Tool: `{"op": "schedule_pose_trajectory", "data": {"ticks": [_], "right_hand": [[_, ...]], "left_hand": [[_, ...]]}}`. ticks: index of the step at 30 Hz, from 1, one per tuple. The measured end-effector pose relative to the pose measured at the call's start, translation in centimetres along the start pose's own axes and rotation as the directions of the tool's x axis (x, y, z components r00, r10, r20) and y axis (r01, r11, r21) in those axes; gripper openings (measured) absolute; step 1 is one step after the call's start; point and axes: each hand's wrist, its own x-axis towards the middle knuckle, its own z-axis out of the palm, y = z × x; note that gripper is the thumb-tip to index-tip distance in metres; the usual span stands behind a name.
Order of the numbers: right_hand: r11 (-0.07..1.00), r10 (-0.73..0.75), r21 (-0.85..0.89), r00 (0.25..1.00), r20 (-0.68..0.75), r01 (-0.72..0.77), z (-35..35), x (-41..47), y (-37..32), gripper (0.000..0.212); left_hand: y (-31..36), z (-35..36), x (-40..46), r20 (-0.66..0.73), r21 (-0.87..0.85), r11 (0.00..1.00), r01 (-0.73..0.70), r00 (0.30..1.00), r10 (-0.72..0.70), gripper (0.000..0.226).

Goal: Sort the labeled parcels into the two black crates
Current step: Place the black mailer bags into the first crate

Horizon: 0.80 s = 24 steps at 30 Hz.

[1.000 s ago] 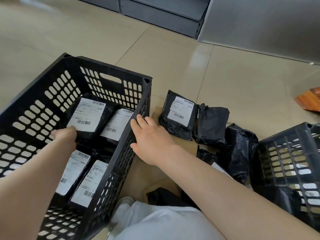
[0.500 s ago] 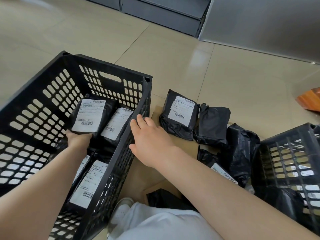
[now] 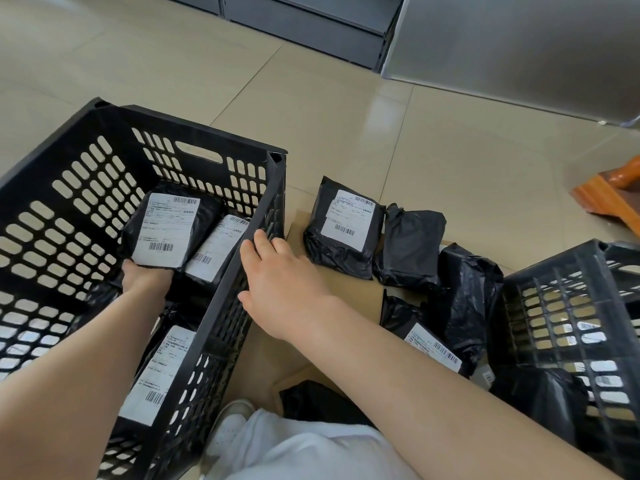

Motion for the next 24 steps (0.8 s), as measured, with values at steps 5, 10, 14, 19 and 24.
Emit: {"op": "schedule_pose_trajectory", "data": {"ticks": [5,10,14,19,24], "right_hand": [[1.0,-0.003,0.013,1.0,0.002,0.003,0.0,0.0,0.0,0.07],[0.998,-0.004,0.057,1.0,0.003,0.004,0.0,-0.2,0.3,0.069],[0.991,-0.004,0.13,1.0,0.028,0.0,-0.6,-0.2,0.8,0.065],[0.98,0.001,0.198,0.997,0.079,-0.016,-1.2,-0.8,2.0,0.065],[0.962,0.044,0.264,0.996,0.082,-0.064,-1.8,-2.4,3.6,0.069]], "left_hand": [[-0.2,-0.3,-0.9,-0.025,-0.114,0.993,0.034,0.999,-0.037,0.076],[0.7,-1.3,-2.7,-0.007,-0.147,0.986,0.077,0.997,-0.079,0.082],[1.7,-2.1,-4.3,0.038,-0.078,0.997,0.007,0.999,-0.004,0.081],[3.9,-2.6,-6.9,0.121,-0.047,0.982,-0.185,0.974,0.189,0.069],[6.9,-1.9,-11.6,0.182,-0.065,0.922,-0.38,0.904,0.386,0.056]]}}
